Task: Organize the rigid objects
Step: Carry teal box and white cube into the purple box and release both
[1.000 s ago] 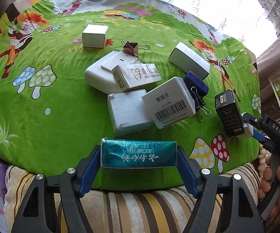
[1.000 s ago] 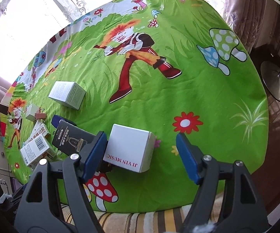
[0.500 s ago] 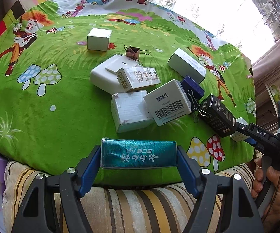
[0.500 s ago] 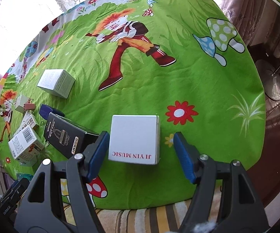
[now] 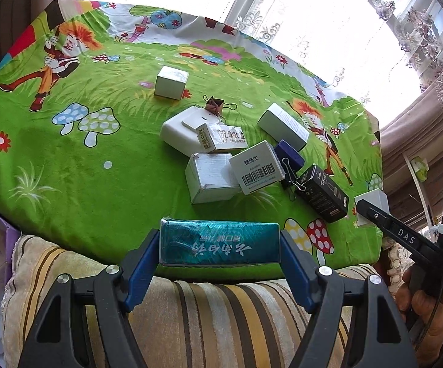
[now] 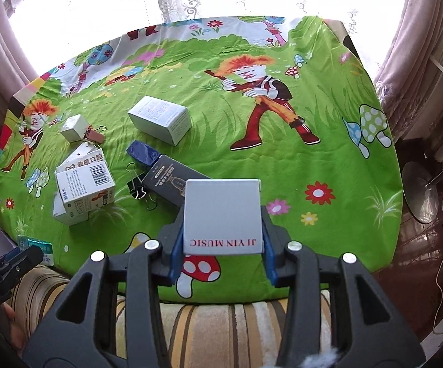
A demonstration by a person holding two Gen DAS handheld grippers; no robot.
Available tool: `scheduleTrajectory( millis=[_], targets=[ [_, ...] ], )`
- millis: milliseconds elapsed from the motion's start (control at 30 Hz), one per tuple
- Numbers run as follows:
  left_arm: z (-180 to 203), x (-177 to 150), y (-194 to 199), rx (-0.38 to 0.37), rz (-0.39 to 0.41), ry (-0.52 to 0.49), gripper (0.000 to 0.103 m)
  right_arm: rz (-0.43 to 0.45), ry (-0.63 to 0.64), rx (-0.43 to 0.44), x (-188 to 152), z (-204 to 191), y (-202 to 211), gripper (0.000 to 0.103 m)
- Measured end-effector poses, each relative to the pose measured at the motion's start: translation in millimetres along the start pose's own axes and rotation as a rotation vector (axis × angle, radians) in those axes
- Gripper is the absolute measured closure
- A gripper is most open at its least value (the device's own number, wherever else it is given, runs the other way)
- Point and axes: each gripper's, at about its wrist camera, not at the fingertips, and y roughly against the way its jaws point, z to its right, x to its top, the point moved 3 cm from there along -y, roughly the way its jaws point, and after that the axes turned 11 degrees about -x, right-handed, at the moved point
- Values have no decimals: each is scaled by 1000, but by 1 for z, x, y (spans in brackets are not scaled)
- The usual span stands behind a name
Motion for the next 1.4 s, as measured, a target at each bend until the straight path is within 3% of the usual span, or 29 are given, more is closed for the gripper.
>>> scheduleTrajectory(
  millis=[400, 733, 1133, 1400],
  targets=[
    [-8, -32, 59, -24, 107, 54, 28, 17, 114, 143, -19, -56, 36, 57],
    [-72, -48, 133, 45, 247, 204, 28, 13, 254, 239, -36, -112, 63, 57],
    [-171, -76, 200, 204, 354, 398, 28, 19, 551, 396, -65, -233, 106, 57],
    [-212, -96, 229, 255, 406, 485, 28, 22, 788, 476, -106, -329, 129, 57]
  ],
)
